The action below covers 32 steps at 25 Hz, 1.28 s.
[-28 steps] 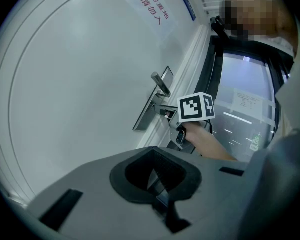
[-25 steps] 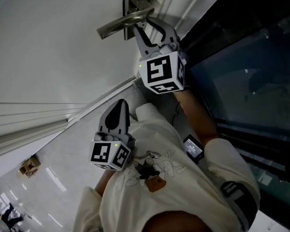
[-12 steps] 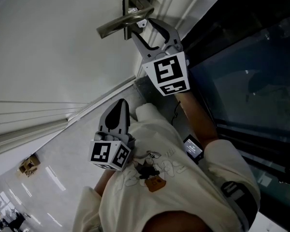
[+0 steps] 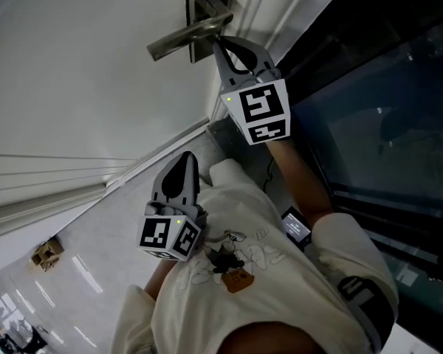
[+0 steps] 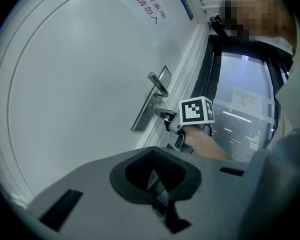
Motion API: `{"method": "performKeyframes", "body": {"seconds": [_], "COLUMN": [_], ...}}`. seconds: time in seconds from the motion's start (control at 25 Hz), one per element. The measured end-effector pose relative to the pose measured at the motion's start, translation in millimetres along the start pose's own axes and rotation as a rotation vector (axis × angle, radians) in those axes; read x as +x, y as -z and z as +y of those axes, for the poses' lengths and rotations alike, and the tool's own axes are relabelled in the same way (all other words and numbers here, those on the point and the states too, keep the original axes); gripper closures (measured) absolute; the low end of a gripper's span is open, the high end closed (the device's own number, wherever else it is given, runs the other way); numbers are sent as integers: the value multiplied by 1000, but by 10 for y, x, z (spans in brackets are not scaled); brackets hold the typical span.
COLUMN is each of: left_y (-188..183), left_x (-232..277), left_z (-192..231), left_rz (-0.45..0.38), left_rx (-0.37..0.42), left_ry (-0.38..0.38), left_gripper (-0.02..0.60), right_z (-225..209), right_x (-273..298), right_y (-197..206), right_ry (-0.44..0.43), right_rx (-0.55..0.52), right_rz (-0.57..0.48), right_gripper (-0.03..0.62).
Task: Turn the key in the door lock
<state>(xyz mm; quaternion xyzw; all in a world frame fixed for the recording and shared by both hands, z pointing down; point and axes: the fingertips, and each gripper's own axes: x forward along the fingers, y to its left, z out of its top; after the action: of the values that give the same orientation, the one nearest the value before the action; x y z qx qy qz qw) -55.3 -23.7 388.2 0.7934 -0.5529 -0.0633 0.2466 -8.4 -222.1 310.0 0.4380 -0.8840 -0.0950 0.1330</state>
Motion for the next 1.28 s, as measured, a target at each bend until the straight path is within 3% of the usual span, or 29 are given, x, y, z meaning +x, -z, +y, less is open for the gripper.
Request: {"method": "performKeyframes", "body": {"seconds": [0.52,0.64,0.76,0.92,1.16,1.28], "left_y": [7,20,16,27,34,51], "left_x": [-9,8,13,39,87,98], "left_z": [31,38,6,-16,-48,-38], "left_rz": [0,3,9,11,18,22], "left_rx": [-11,-12,-13,-11,-11,-17], "left_ry": [-8,-5,3,9,19,18], "left_gripper": [575,575,575,575,575,575], "right_z": [-17,-40,-54,24,179,284], "right_x": [2,-15,-70,-180,-439,-539], "right_y": [31,61,71,99,218,376], "right_ry": [18,6,8,5,12,-5], "right_rx": [12,44,63,85,113,154], "right_rz": [31,28,27,33,0,15], "right_gripper": [574,511,503,507,586,586]}}
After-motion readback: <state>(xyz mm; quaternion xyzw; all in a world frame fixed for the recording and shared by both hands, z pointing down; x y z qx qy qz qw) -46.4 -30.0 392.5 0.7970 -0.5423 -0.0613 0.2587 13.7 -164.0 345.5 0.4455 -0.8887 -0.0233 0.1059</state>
